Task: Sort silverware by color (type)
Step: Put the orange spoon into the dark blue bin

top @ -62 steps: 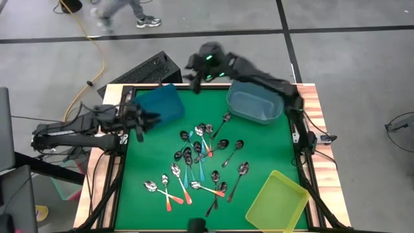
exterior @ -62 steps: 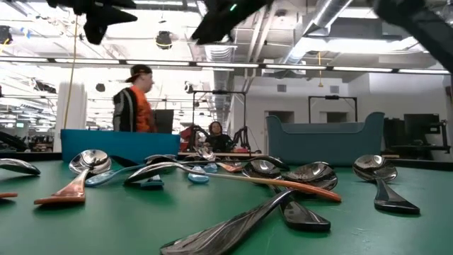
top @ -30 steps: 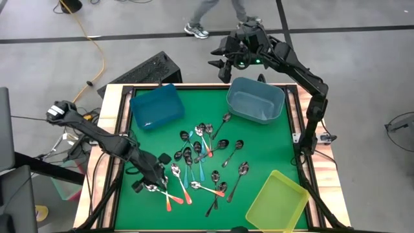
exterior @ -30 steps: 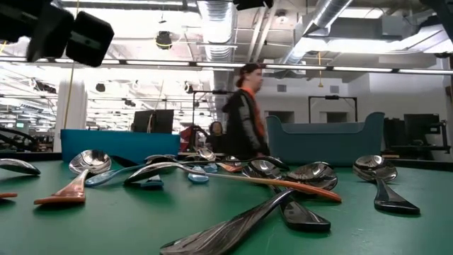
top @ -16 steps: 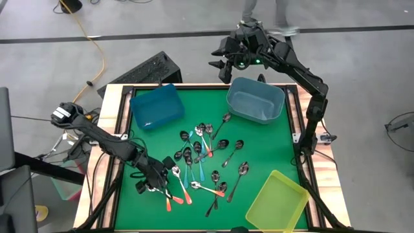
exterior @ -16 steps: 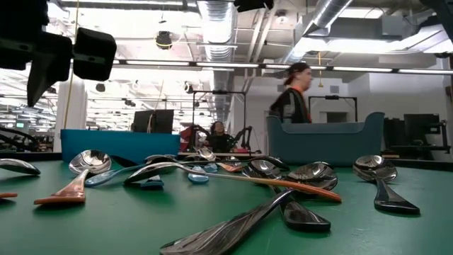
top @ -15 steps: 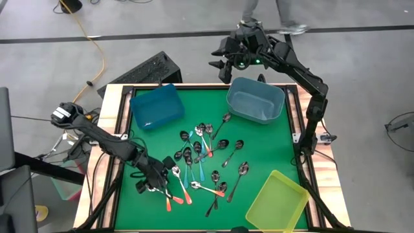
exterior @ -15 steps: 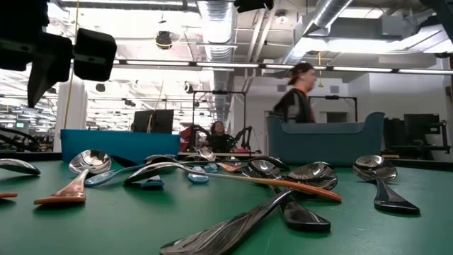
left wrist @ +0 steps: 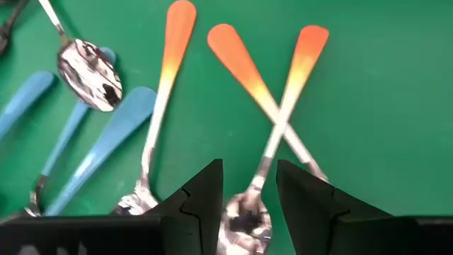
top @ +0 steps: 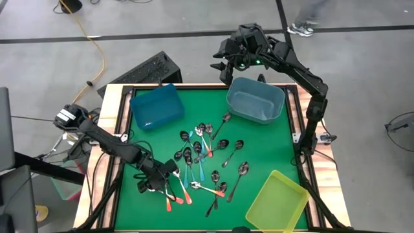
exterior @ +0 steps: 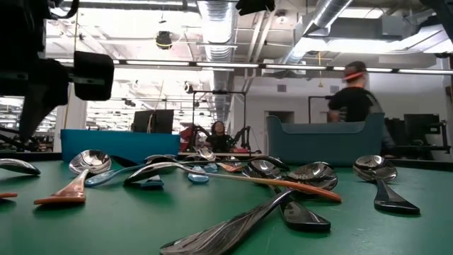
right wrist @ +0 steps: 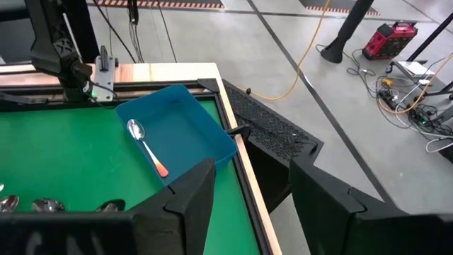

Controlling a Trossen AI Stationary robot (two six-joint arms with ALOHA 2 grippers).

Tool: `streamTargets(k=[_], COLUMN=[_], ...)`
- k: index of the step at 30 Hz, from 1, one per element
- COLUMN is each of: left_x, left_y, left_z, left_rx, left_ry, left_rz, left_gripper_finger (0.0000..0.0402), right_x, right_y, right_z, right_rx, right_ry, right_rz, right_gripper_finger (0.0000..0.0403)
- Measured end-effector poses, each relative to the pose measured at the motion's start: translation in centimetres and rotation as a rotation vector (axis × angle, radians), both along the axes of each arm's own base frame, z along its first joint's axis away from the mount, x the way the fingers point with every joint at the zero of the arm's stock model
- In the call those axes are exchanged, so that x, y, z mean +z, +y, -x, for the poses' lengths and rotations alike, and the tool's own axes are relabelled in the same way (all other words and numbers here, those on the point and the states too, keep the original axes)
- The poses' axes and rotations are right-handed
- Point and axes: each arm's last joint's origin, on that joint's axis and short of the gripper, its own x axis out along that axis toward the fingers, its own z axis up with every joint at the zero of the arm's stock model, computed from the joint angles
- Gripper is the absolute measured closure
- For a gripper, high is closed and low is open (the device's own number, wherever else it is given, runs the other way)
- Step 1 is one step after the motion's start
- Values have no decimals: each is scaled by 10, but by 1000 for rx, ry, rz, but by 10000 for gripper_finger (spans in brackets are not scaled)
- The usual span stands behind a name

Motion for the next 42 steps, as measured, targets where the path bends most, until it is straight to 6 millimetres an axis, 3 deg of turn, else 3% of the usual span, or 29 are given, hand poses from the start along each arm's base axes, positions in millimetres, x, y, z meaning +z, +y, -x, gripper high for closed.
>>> streamTargets(k=[31, 42], left_x=[-15, -31], left_y=[6, 3], left_z=[2, -5], left_rx=[-112, -118], left_ry=[-8, 30], left_rz=[-36, -48], left_gripper_finger=[284, 294], right_x=[-2, -2], right_y=[1, 1], right_z=[1, 1], right_rx=[-3, -4], right_ry=[14, 15], right_rz=[-15, -18], right_gripper_finger=[203, 203])
